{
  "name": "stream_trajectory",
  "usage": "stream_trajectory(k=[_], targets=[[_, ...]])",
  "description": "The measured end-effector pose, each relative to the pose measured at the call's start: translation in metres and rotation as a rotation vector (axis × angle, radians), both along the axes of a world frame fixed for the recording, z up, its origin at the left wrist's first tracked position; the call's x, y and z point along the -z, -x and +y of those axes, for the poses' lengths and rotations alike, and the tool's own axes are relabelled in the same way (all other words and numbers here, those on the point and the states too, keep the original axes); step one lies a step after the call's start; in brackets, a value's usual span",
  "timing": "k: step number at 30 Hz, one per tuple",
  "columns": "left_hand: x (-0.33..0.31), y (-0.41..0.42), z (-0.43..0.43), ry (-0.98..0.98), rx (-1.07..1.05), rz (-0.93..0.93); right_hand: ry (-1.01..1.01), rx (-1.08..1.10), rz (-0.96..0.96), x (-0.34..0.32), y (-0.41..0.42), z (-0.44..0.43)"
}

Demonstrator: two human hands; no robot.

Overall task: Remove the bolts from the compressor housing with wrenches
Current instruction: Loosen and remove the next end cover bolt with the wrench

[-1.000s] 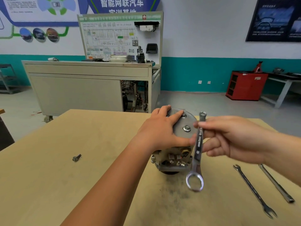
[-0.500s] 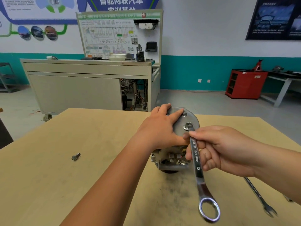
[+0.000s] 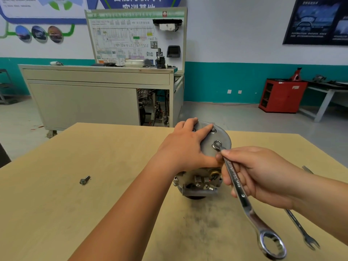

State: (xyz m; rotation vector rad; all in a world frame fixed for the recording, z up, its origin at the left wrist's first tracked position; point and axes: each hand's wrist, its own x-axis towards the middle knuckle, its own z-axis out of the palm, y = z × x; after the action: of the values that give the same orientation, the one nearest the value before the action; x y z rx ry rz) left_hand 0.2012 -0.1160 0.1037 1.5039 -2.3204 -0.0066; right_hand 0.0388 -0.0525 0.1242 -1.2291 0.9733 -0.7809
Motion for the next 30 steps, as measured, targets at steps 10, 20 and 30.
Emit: stream_trajectory(k=[10,20,30], targets=[[0.001,-0.005,0.0,-0.019,0.011,0.029,0.19,-0.345,0.828,-0.042,0.043,-0.027],[0.0,0.0,0.0,-0.035,0.001,0.005,0.837,-0.039,1.226,-0.057,0.064,-0.067],[0.002,-0.005,-0.001,-0.022,-0.009,0.036,0.208,-0.004,0.288,-0.034,0.032,-0.013]])
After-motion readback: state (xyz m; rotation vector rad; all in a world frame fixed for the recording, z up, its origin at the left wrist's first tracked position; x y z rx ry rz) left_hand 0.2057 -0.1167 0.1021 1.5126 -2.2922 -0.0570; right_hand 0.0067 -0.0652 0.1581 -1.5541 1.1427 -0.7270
